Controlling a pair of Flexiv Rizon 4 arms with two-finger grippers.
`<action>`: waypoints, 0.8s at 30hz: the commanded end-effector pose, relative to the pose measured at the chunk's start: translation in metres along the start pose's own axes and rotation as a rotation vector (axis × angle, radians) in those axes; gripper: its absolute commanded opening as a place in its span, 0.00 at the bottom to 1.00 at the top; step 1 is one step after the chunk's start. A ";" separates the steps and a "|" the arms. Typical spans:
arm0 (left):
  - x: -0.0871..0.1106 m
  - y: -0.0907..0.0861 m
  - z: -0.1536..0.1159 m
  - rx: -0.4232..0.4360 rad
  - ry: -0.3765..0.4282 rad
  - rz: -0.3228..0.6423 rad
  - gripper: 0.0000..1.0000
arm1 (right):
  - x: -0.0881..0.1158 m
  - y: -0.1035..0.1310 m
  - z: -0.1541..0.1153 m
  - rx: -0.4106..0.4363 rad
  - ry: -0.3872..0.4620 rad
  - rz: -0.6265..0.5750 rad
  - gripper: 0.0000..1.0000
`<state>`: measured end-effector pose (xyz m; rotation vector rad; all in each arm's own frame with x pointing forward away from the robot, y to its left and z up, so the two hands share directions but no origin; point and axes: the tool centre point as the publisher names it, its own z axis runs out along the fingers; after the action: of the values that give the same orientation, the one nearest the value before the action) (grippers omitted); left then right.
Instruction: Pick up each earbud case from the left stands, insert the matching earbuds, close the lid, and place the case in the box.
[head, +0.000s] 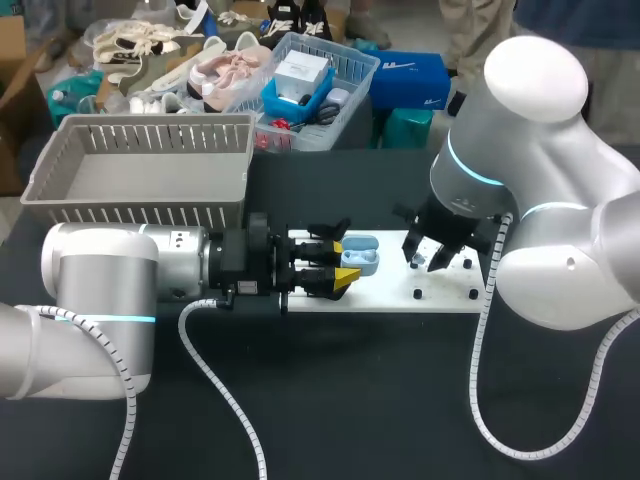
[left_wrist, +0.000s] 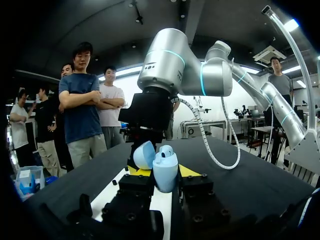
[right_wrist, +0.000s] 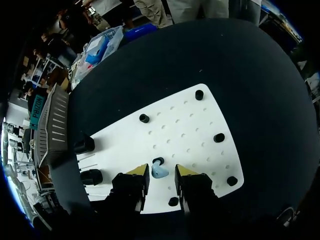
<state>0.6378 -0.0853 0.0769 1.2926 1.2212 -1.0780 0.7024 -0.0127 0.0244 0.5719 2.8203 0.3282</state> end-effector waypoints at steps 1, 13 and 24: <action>0.000 -0.001 -0.001 -0.003 0.000 0.001 0.00 | -0.001 0.000 0.002 -0.001 -0.004 0.001 0.25; 0.000 -0.001 -0.001 -0.003 0.000 0.001 0.00 | -0.002 0.001 0.003 -0.001 0.004 -0.006 0.06; 0.000 -0.001 -0.001 -0.003 0.000 0.001 0.00 | 0.000 0.004 -0.003 -0.011 0.010 -0.009 0.00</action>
<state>0.6378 -0.0853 0.0769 1.2926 1.2211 -1.0780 0.7045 -0.0097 0.0258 0.5549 2.8302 0.3463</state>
